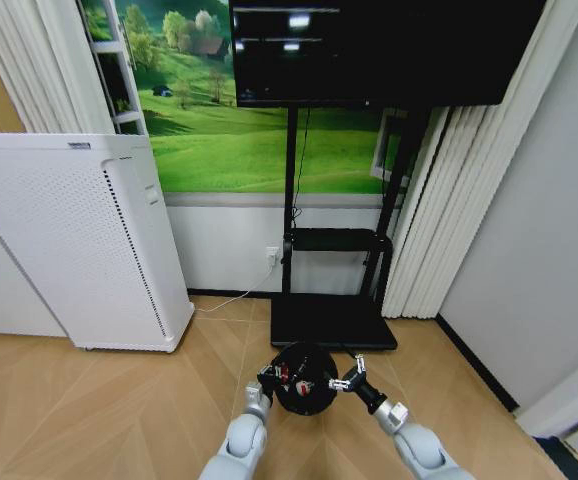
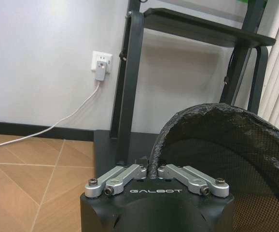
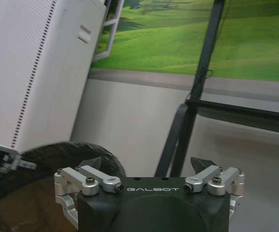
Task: Pick up the trash bin and place the garbage on the floor into it.
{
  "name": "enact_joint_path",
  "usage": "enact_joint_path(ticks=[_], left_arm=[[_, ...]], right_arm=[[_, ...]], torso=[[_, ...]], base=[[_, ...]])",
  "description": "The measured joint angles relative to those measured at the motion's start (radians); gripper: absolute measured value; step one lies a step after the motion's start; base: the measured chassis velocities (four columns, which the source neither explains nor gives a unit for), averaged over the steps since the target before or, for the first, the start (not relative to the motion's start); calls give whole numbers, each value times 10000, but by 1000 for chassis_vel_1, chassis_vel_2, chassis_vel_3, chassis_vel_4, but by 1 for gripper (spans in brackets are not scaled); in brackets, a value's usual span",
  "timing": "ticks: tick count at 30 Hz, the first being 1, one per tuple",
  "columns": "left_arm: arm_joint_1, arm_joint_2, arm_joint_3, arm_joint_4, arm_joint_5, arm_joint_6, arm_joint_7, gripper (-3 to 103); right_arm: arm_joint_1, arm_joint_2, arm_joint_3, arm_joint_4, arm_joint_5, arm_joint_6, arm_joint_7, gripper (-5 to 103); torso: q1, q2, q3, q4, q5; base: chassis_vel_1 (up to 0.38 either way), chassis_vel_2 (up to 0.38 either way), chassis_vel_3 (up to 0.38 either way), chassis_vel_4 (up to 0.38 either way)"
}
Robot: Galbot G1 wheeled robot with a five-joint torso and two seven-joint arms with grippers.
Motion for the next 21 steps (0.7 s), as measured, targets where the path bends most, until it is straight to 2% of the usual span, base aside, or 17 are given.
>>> enact_joint_path(ticks=[5,11,21], left_arm=[[258,137,-178,-362,-52,55,-6,4],[659,425,-585,-848,-181,144,-80,4],[971,601,-1040,-1382,-385,275,-139,4]], right_arm=[[-97,59,519,-221,-85,-154,354,100],[-378,188,1133,-423,-11,-487,1190,100],[-395,233,1381,-761,205,-1089,2273,100]], torso=[[0,0,0,0,0],[0,0,0,0,0],[0,0,0,0,0]], base=[[0,0,0,0],[0,0,0,0],[0,0,0,0]])
